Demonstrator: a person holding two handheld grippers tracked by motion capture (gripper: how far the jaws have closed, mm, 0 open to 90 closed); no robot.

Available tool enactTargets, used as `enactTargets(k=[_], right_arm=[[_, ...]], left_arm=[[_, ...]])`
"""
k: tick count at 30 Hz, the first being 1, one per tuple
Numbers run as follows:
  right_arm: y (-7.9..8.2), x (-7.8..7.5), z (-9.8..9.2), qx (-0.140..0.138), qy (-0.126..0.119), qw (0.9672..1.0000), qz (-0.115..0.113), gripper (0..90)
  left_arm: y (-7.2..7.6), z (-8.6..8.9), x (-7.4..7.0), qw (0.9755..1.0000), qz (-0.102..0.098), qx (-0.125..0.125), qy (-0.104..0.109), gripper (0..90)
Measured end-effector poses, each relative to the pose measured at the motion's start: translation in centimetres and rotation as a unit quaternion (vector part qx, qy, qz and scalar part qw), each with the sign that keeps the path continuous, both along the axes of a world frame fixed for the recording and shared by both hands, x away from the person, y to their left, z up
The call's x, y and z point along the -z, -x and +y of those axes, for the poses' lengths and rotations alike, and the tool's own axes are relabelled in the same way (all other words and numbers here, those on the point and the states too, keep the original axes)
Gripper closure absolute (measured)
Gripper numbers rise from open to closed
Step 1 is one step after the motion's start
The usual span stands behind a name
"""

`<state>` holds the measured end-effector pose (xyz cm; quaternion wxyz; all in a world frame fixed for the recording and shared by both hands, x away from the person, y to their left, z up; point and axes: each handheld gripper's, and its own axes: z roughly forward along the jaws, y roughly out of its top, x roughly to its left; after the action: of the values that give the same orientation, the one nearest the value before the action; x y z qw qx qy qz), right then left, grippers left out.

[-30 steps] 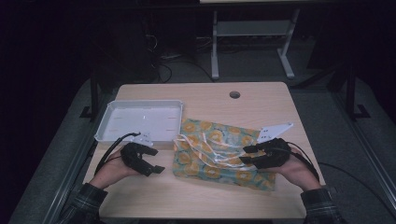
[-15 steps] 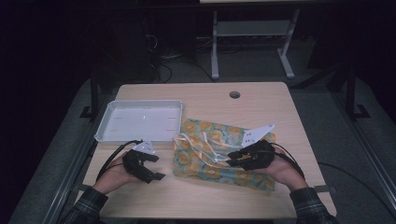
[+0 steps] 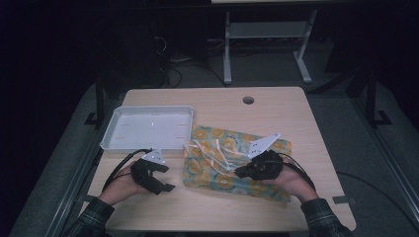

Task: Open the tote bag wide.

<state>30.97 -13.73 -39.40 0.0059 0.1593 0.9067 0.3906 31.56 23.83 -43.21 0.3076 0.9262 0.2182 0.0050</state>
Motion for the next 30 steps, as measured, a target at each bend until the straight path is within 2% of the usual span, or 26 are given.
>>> enactTargets(k=[1, 4, 8, 9, 16, 18, 21, 25, 30], right_arm=[[-0.1, -0.1, -0.1, -0.004, 0.002, 1.0, -0.009, 87.2], [-0.2, -0.7, -0.3, 0.001, -0.007, 1.0, -0.007, 87.5], [-0.5, -1.3, -0.4, 0.009, -0.015, 0.9997, -0.015, 87.7], [-0.7, -1.4, -0.4, 0.01, -0.009, 0.9997, -0.021, 87.7], [-2.3, -2.6, -0.4, 0.029, -0.015, 0.9988, -0.037, 87.7], [-2.8, -2.9, -0.4, 0.035, -0.024, 0.9985, -0.036, 87.7], [-3.7, -3.2, -0.5, 0.044, -0.021, 0.9981, -0.039, 87.7], [-4.8, -3.4, -0.7, 0.059, -0.029, 0.9972, -0.036, 87.7], [-6.1, -3.3, -0.9, 0.074, -0.025, 0.9963, -0.037, 87.6]], left_arm=[[0.0, 0.0, 0.0, 1.0, 0.0, 0.0, 0.0, 22.4], [0.0, -0.1, 0.0, 1.0, -0.001, 0.006, -0.002, 22.4], [0.1, -0.1, 0.1, 1.0, 0.0, 0.006, -0.001, 22.4], [0.0, -0.1, 0.1, 1.0, -0.001, 0.007, -0.001, 22.4], [0.2, -0.2, 0.0, 1.0, -0.001, 0.009, -0.002, 22.3], [0.2, -0.3, 0.1, 0.9999, -0.004, 0.012, -0.003, 22.3], [0.2, -0.3, 0.1, 0.9999, -0.003, 0.014, -0.003, 22.3], [0.2, -0.3, 0.0, 0.9999, 0.0, 0.015, -0.006, 22.3], [0.2, -0.3, 0.0, 0.9998, -0.002, 0.018, -0.003, 22.3]])
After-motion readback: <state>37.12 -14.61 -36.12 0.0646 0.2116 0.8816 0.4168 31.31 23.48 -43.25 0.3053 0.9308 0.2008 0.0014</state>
